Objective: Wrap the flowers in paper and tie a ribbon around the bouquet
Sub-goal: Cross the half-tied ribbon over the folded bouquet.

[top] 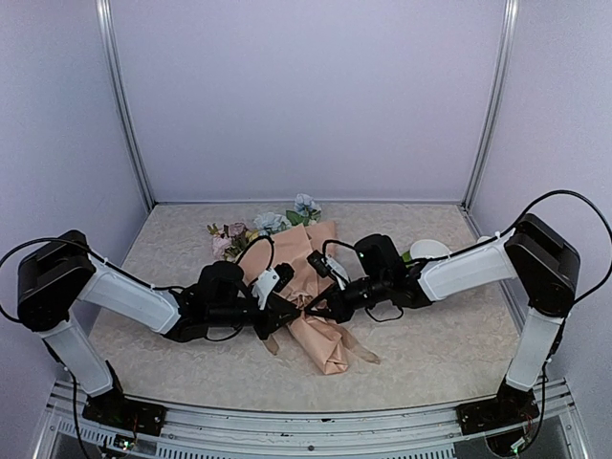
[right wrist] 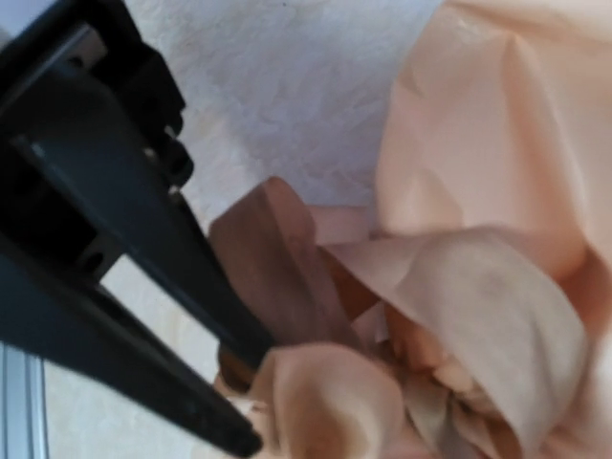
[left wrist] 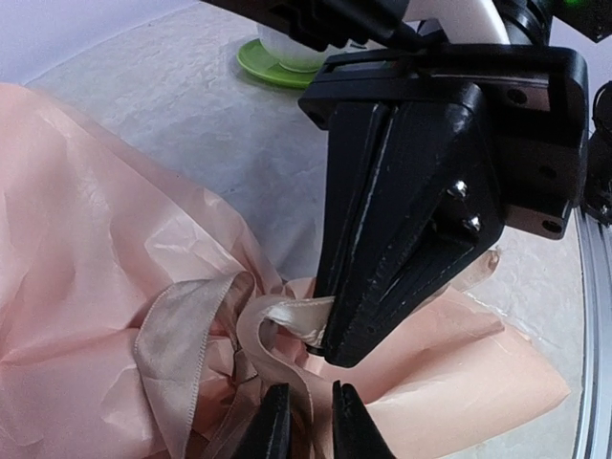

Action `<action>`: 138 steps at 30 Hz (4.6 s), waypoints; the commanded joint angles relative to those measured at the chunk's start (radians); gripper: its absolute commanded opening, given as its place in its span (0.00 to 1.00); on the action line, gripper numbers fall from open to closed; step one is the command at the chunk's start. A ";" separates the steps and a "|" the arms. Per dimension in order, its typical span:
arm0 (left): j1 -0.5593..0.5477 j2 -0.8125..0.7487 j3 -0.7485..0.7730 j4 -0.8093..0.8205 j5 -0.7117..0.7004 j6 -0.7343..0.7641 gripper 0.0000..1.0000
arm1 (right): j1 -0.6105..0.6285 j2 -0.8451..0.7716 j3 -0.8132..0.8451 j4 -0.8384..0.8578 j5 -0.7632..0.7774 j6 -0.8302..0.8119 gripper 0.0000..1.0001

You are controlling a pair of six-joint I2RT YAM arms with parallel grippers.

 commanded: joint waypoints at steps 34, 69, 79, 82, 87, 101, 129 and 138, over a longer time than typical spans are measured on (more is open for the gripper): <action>0.069 0.027 0.002 0.085 0.105 -0.115 0.00 | 0.037 -0.023 0.058 -0.074 -0.044 -0.100 0.20; 0.052 0.068 0.070 -0.043 0.015 -0.068 0.04 | -0.066 0.160 0.306 -0.277 -0.115 -0.212 0.07; 0.036 0.076 0.083 -0.044 -0.047 -0.059 0.05 | -0.046 0.068 0.173 -0.124 -0.239 -0.152 0.05; 0.033 0.081 0.089 -0.057 -0.050 -0.053 0.06 | -0.046 0.052 0.141 -0.077 -0.272 -0.123 0.08; 0.029 0.080 0.089 -0.061 -0.051 -0.044 0.09 | -0.052 0.075 0.174 -0.125 -0.308 -0.136 0.24; 0.027 0.087 0.068 -0.031 -0.045 -0.046 0.09 | -0.148 0.107 0.428 -0.593 -0.291 -0.380 0.51; 0.028 0.086 0.058 -0.011 -0.033 -0.040 0.08 | -0.104 0.356 0.609 -0.701 -0.375 -0.607 0.11; 0.034 0.071 0.049 -0.003 -0.022 -0.041 0.09 | -0.104 0.377 0.623 -0.737 -0.392 -0.639 0.12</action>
